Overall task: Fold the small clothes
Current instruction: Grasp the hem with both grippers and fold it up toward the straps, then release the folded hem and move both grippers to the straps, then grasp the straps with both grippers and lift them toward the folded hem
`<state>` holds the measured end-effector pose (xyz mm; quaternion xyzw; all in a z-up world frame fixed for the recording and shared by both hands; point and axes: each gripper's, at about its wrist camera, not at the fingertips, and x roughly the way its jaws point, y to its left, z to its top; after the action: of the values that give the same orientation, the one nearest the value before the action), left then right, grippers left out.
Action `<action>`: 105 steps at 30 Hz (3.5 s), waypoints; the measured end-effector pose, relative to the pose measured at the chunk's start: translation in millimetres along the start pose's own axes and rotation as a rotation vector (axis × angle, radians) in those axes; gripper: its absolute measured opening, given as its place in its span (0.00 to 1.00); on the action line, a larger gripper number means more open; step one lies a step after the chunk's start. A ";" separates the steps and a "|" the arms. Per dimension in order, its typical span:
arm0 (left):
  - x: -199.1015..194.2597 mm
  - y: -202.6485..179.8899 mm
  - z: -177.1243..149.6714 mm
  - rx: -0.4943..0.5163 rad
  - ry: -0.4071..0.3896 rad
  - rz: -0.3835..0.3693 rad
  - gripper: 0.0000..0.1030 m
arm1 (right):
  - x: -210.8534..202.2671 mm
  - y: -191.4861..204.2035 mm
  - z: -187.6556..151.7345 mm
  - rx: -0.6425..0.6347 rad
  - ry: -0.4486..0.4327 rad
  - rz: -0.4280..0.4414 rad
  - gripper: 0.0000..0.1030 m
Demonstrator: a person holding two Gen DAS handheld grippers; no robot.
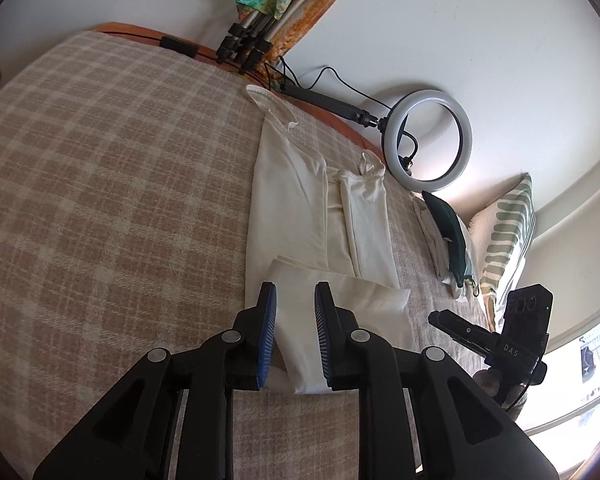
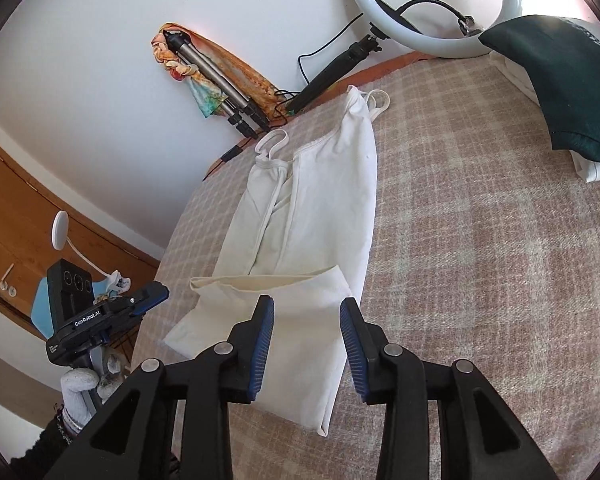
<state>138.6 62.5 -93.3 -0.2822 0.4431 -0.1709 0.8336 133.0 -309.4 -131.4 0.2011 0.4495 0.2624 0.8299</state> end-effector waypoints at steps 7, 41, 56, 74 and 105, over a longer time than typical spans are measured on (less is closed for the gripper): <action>6.6 17.5 -22.9 -0.096 0.093 -0.058 0.23 | 2.7 -15.6 -29.0 0.043 0.090 -0.005 0.36; 11.4 0.0 -56.4 0.218 0.109 0.156 0.05 | 10.3 20.4 -48.0 -0.123 0.139 -0.140 0.00; 62.5 -70.8 -76.2 0.483 0.130 0.152 0.05 | 36.1 54.2 -41.2 -0.232 0.090 -0.172 0.15; 15.4 -24.4 -0.4 0.274 -0.046 0.191 0.43 | 5.6 45.2 -19.3 -0.234 0.016 -0.205 0.34; 136.4 30.9 145.1 0.060 0.082 0.019 0.55 | 100.5 -51.2 151.7 -0.042 0.049 -0.003 0.54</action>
<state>335.7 60.1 -135.1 -0.2454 0.4742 -0.1875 0.8245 321.2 -302.3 -146.8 0.1763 0.4644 0.2755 0.8230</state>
